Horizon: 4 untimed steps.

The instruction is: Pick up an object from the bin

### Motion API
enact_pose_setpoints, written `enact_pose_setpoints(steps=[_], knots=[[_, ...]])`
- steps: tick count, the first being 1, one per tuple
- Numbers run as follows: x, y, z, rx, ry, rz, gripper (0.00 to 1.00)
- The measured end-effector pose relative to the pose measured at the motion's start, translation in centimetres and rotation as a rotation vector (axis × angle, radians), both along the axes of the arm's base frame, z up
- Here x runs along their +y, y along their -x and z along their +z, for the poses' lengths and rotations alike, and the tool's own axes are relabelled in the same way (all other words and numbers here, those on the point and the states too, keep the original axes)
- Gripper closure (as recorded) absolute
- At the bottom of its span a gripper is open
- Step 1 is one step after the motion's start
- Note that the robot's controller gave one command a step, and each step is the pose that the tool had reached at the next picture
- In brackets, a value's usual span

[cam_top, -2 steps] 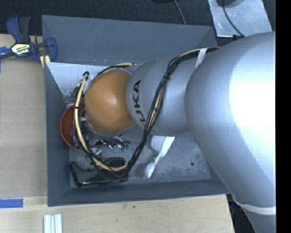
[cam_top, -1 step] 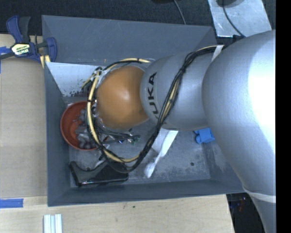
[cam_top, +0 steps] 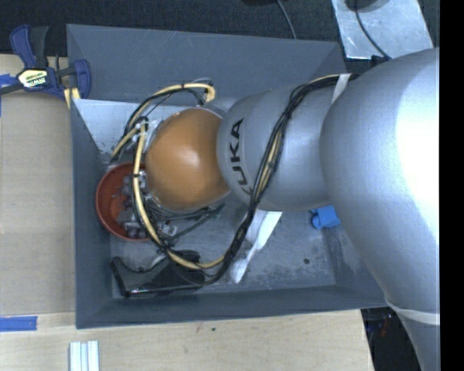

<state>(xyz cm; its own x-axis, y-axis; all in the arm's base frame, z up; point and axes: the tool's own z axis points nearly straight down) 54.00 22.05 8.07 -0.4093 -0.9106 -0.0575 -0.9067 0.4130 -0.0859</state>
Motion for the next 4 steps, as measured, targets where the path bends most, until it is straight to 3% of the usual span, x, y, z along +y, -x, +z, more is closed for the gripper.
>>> enact_pose_setpoints(steps=[1,2,3,4], knots=[[0.0,-0.3,8.6,0.037,-0.041,-0.309,1.0],[0.6,-2.3,16.5,0.02,-0.004,-0.034,1.0],[-0.7,-2.3,10.3,0.028,-0.032,-0.276,1.0],[-0.7,-2.2,12.6,0.02,-0.032,-0.261,1.0]])
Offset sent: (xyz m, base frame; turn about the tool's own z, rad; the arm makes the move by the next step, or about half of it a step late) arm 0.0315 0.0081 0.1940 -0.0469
